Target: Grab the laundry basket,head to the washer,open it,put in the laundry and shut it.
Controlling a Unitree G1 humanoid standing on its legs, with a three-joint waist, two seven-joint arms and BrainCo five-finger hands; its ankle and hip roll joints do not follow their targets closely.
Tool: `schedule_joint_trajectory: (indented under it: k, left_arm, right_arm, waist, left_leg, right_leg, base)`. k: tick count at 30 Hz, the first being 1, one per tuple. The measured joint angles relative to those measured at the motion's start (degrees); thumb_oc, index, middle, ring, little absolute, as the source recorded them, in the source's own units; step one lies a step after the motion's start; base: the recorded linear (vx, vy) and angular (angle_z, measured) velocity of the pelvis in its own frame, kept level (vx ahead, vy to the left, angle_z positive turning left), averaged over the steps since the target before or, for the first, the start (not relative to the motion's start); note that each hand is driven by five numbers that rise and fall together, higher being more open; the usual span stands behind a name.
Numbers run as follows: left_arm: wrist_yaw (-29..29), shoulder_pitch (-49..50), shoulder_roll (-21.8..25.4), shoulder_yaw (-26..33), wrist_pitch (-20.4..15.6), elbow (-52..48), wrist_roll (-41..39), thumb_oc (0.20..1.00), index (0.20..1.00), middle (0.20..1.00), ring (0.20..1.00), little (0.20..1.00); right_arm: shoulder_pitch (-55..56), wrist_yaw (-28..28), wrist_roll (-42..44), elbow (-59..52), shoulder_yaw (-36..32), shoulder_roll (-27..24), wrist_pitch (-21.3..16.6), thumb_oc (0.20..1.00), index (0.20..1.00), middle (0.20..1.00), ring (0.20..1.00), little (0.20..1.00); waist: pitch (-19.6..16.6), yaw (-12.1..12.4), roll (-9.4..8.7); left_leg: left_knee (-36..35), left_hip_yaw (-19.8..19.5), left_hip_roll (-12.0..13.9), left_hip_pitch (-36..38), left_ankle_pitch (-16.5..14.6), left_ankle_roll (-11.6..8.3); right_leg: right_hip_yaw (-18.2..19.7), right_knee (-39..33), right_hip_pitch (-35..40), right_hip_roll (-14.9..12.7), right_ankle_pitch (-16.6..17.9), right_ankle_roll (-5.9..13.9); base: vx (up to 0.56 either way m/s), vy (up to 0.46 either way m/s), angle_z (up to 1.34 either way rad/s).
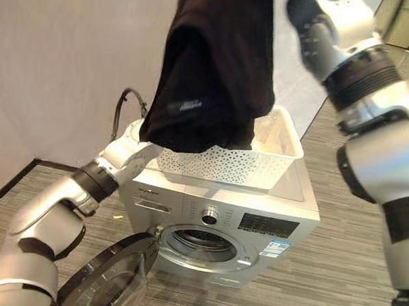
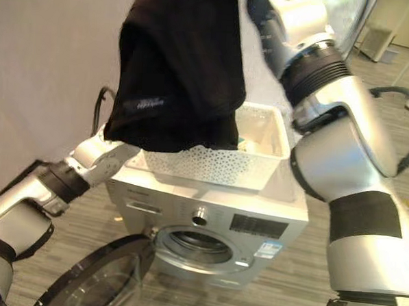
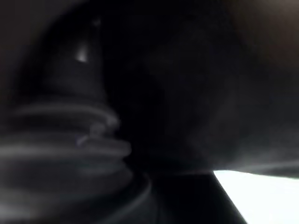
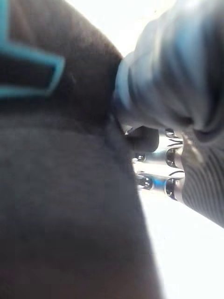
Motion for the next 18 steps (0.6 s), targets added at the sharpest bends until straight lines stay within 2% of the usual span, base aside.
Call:
schedule_joint_trajectory:
  k: [3,7,18]
  left_arm:
    - [-1.1,4.37,1.33,2.98,-0.46,-4.08,-2.66,1.0,1.0,1.0,1.0,1.0]
    - [-1.58,5.76,1.45,4.73,-0.82,-5.32,-4.05,1.0,1.0,1.0,1.0,1.0]
    - [-1.62,7.07,-3.49,5.03,-1.08,-7.07,-5.73,1.0,1.0,1.0,1.0,1.0]
  right_arm:
    - [0.27,0.01,-0.46,1.87,-1.98,-1.82,0.29,0.2,0.2,0.2,0.2,0.2]
    - [1.18,0.01,-0.78,2.34,-2.55,-3.06,0.77,0.2,0.2,0.2,0.2,0.2]
    - [5.17,-0.01,-1.17,2.67,-4.21,4.84,0.93,0.2,0.2,0.2,0.2,0.2]
  waist:
    - [-0.02,0.31,1.02]
    - [0.01,0.95,1.44]
    - [0.05,0.91,1.48]
  left_leg:
    - [-0.05,-0.3,-0.07,-0.06,0.0,0.01]
    - [0.01,-1.17,-0.07,0.15,0.01,0.02]
    - [-0.06,-1.33,-0.07,0.75,0.0,0.02]
  right_leg:
    - [-0.37,-0.16,0.15,0.0,0.05,-0.07]
    - [-0.96,-0.92,1.08,0.06,0.21,-0.28]
    - [-1.06,-1.14,1.79,0.09,0.21,-0.28]
  base:
    - [0.02,0.01,0.03]
    - [0.02,0.008,0.11]
    - [0.0,0.0,0.0]
